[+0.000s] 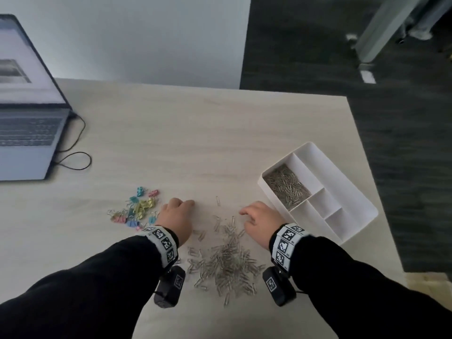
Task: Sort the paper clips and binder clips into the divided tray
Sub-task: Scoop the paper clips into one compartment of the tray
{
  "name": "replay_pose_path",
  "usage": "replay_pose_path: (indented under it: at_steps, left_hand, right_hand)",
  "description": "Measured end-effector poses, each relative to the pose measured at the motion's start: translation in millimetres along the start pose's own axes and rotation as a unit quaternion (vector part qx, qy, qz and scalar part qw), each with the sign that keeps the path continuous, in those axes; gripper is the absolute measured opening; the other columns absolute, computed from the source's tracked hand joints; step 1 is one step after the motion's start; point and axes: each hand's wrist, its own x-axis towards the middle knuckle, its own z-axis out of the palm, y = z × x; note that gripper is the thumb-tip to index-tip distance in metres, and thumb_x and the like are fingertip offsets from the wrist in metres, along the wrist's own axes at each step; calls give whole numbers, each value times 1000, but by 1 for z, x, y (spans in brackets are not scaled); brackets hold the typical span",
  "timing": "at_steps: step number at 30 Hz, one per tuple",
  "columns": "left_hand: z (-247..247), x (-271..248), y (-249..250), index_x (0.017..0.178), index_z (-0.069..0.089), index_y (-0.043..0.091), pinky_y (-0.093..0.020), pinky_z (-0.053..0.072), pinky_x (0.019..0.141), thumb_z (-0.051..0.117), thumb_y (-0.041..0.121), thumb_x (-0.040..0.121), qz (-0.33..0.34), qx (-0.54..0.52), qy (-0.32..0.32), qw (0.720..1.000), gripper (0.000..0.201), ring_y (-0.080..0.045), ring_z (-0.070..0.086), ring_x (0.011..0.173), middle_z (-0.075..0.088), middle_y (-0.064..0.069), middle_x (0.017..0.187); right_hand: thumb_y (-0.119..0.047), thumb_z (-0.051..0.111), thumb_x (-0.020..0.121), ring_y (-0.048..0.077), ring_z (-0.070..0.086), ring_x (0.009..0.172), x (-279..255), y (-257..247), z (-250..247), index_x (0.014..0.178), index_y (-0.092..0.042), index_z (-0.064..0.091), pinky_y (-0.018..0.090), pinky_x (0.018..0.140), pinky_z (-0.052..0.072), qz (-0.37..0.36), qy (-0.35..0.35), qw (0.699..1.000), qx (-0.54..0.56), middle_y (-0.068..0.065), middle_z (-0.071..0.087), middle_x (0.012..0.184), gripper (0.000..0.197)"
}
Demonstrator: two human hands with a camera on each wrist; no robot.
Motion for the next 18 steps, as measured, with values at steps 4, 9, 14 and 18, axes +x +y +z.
replay_pose_path:
  at_steps: [4, 9, 14, 18]
  left_hand:
    - [5, -15, -10, 141, 44, 29, -34, 39, 105, 38, 1, 88, 65, -9, -14, 998, 60, -21, 44, 124, 45, 1, 134]
    - [6, -17, -23, 136, 52, 29, -30, 39, 104, 39, -3, 84, 103, -20, -33, 994, 62, -20, 48, 123, 50, 4, 132]
    - [7, -16, -38, 133, 55, 30, -30, 43, 102, 42, 3, 84, 113, -22, -27, 993, 57, -17, 51, 118, 53, 5, 128]
    - [9, -16, -40, 132, 54, 32, -27, 45, 99, 47, 10, 84, 112, -17, -19, 993, 53, -13, 52, 113, 54, 8, 124]
  right_hand:
    - [-18, 47, 91, 25, 41, 129, 30, -22, 1, 140, -19, 46, 34, 112, 32, 1, -12, 998, -61, 4, 39, 142, 49]
    - [-17, 47, 87, 28, 30, 134, 50, -49, 15, 139, -21, 39, 43, 108, 36, -39, -22, 988, -146, 0, 27, 151, 53]
    - [-17, 45, 88, 22, 24, 140, 36, -44, 28, 148, -24, 29, 45, 113, 28, -144, -72, 964, -211, -6, 23, 157, 62]
    - [-6, 42, 83, 21, 29, 137, 11, -30, 33, 146, -25, 34, 46, 112, 29, -211, -112, 948, -211, -7, 32, 152, 66]
